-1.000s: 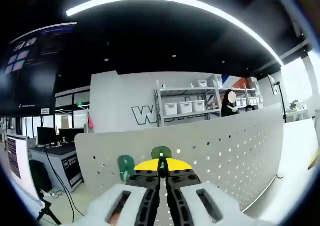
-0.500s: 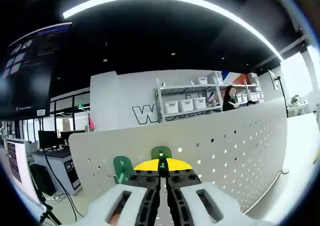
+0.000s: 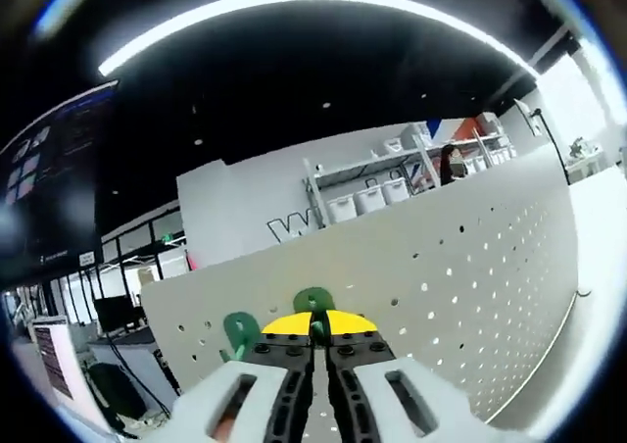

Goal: Insert the hook assembly into the mounting plate slot until the hook locks in place.

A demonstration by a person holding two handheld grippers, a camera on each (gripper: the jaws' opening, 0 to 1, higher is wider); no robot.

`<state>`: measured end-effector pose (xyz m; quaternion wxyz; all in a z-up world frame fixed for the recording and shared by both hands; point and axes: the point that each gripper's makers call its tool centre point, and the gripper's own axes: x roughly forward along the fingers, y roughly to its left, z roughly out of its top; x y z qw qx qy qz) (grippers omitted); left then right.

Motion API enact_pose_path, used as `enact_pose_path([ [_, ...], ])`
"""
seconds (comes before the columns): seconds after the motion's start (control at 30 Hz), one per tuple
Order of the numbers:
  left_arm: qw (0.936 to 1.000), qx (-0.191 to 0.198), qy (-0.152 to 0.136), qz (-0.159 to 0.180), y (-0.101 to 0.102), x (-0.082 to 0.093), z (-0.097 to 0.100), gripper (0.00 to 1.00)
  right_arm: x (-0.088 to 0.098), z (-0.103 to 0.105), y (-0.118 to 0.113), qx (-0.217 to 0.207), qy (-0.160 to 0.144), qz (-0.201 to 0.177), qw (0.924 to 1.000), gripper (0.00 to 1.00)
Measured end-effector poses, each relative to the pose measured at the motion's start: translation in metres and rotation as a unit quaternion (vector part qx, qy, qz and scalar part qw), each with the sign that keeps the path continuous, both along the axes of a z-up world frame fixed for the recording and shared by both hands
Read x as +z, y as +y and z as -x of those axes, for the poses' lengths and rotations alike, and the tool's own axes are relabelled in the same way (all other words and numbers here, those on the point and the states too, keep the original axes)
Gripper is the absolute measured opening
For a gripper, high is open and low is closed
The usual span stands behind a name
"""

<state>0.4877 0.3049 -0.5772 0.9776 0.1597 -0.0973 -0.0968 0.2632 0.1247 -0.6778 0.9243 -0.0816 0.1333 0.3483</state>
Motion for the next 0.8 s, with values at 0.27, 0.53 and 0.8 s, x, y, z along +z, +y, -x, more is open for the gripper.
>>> enact_pose_path([
  [0.27, 0.999, -0.017, 0.019, 0.036, 0.004, 0.0, 0.003, 0.05, -0.003, -0.001, 0.001, -0.002, 0.002, 0.001, 1.0, 0.59],
  [0.53, 0.9985, -0.018, 0.03, 0.042, 0.002, -0.006, 0.017, 0.18, -0.002, -0.001, -0.001, -0.003, -0.001, 0.0, 1.0, 0.59],
  [0.8, 0.9972, -0.039, 0.022, 0.06, -0.002, 0.0, 0.056, 0.25, -0.002, -0.002, -0.012, -0.016, -0.005, 0.002, 0.9999, 0.59],
])
